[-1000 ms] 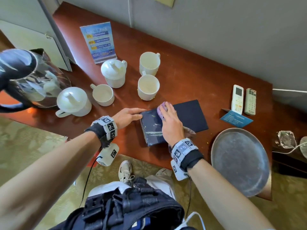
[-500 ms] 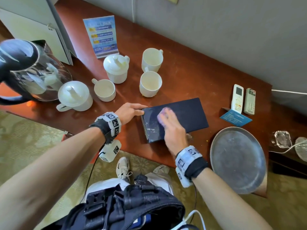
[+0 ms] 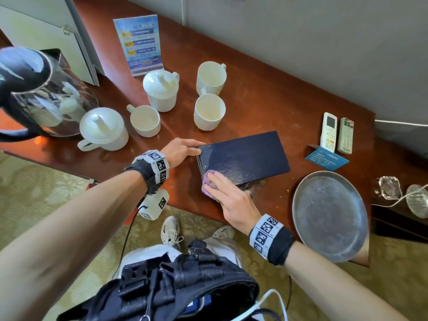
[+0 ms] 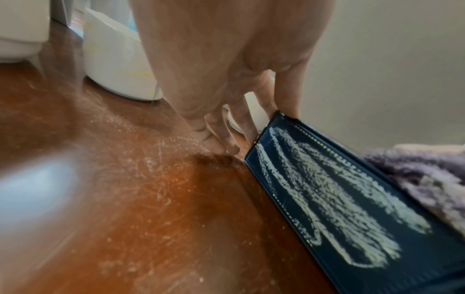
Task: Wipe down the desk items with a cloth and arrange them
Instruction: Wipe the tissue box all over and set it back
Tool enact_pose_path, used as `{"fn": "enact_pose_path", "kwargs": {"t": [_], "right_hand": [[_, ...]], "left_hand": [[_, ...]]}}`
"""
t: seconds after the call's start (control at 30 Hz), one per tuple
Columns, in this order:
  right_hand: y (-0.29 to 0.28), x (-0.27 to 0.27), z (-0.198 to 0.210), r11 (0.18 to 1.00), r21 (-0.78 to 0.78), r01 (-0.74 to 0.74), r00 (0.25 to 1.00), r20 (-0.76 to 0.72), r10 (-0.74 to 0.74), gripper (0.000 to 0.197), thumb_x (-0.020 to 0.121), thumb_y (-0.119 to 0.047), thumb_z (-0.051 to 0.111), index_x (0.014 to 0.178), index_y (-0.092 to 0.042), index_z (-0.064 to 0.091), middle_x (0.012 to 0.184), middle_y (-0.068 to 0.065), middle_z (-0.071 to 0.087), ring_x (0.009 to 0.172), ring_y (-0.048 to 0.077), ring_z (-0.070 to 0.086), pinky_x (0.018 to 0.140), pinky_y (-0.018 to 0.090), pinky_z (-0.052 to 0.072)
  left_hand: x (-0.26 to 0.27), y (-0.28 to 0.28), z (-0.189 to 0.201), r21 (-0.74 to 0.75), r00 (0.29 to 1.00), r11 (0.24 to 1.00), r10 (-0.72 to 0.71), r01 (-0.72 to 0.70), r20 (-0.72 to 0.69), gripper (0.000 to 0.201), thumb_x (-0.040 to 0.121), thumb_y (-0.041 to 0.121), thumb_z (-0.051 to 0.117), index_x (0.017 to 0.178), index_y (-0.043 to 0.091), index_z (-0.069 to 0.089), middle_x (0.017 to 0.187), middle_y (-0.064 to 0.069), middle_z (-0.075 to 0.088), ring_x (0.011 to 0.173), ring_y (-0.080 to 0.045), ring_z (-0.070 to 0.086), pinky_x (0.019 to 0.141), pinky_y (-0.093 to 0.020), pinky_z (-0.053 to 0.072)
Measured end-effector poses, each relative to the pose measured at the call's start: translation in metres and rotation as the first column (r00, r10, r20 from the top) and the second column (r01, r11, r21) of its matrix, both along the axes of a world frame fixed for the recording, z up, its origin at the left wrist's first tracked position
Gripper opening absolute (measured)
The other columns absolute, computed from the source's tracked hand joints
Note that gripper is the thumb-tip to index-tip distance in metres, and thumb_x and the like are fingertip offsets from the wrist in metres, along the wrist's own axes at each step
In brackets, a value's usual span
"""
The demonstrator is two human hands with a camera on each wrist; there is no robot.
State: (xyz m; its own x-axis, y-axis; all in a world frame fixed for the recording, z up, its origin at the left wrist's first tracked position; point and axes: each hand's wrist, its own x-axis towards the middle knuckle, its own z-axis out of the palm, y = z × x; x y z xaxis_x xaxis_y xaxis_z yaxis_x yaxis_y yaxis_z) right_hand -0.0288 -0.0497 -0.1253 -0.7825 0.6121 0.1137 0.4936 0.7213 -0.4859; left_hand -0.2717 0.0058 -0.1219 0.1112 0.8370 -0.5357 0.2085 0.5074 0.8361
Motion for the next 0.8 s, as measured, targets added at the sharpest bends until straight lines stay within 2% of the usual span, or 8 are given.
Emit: {"fn": "enact_pose_path", "kwargs": {"t": [0.17,0.3,0.43,0.5,0.57,0.63,0.73,0.8], "right_hand": [[0.021,-0.006,0.003,1.0,0.03,-0.006,0.999,0.042,0.004,0.051,0.091,0.004,0.033,0.129,-0.007,0.065,0.144,0.011,0.054,0.137,0.027,0.047,0.115,0.027,0.034],[0.039,-0.03,-0.001,0.938,-0.151,0.312,0.95,0.045,-0.309,0.055,0.092,0.009,0.041,0.138,-0.016,0.057,0.155,0.002,0.042,0.146,0.017,0.032,0.111,0.031,0.037],[0.066,-0.03,0.015,0.804,-0.287,0.521,0.838,-0.009,-0.546,0.048,0.099,0.006,0.039,0.142,-0.01,0.051,0.156,0.005,0.038,0.145,0.019,0.034,0.11,0.009,0.02],[0.09,-0.024,0.024,0.715,-0.327,0.618,0.761,0.021,-0.648,0.043,0.104,-0.002,0.038,0.145,-0.008,0.047,0.159,0.009,0.031,0.146,0.022,0.031,0.107,0.005,0.016],[0.103,-0.018,0.027,0.735,-0.304,0.605,0.792,0.136,-0.595,0.047,0.106,-0.017,0.039,0.152,-0.008,0.033,0.165,0.014,0.008,0.153,0.026,0.01,0.118,0.02,0.009],[0.098,-0.01,0.027,0.836,-0.214,0.505,0.854,0.267,-0.447,0.064,0.105,-0.036,0.042,0.157,-0.011,0.015,0.165,0.013,-0.012,0.152,0.025,-0.011,0.122,0.034,-0.002],[0.084,0.005,0.024,0.92,-0.15,0.362,0.884,0.368,-0.288,0.075,0.102,-0.047,0.042,0.159,-0.015,0.004,0.164,0.009,-0.019,0.151,0.02,-0.019,0.12,0.031,-0.008],[0.082,0.008,0.023,0.929,-0.166,0.331,0.886,0.392,-0.246,0.069,0.105,-0.035,0.041,0.159,-0.011,0.006,0.164,0.011,-0.017,0.151,0.022,-0.018,0.122,0.032,-0.007]], "left_hand": [[-0.001,0.002,0.002,0.003,1.0,1.0,-0.006,0.006,0.016,0.034,0.095,0.01,0.059,0.125,0.022,0.07,0.125,0.002,0.069,0.122,-0.015,0.058,0.112,-0.032,0.037],[0.0,0.001,0.003,-0.004,1.0,1.0,-0.014,0.014,0.015,0.034,0.096,0.009,0.057,0.125,0.023,0.068,0.122,0.003,0.069,0.116,-0.013,0.06,0.096,-0.022,0.039],[0.002,0.001,0.004,0.006,0.999,1.0,0.023,-0.023,0.036,0.033,0.097,0.008,0.057,0.124,0.021,0.069,0.119,0.002,0.07,0.112,-0.013,0.061,0.102,-0.025,0.04],[0.002,0.0,0.004,0.012,0.999,0.999,0.034,-0.034,0.033,0.034,0.097,0.007,0.057,0.127,0.018,0.069,0.12,0.0,0.069,0.113,-0.014,0.061,0.106,-0.025,0.039],[0.002,-0.001,0.004,0.014,0.999,1.0,0.027,-0.027,0.019,0.034,0.097,0.008,0.057,0.128,0.018,0.068,0.121,0.0,0.069,0.113,-0.013,0.06,0.106,-0.026,0.038],[0.003,0.0,0.003,0.014,1.0,1.0,0.018,-0.018,0.012,0.034,0.097,0.008,0.058,0.126,0.02,0.069,0.12,0.001,0.07,0.112,-0.013,0.061,0.109,-0.029,0.039],[0.001,0.001,0.0,0.007,1.0,1.0,0.002,-0.002,-0.008,0.034,0.096,0.011,0.059,0.127,0.021,0.069,0.125,0.001,0.069,0.119,-0.016,0.059,0.116,-0.036,0.036],[0.0,0.0,-0.001,0.005,1.0,1.0,-0.003,0.003,-0.004,0.035,0.096,0.012,0.059,0.128,0.022,0.069,0.126,0.001,0.068,0.122,-0.018,0.059,0.117,-0.038,0.035]]}}
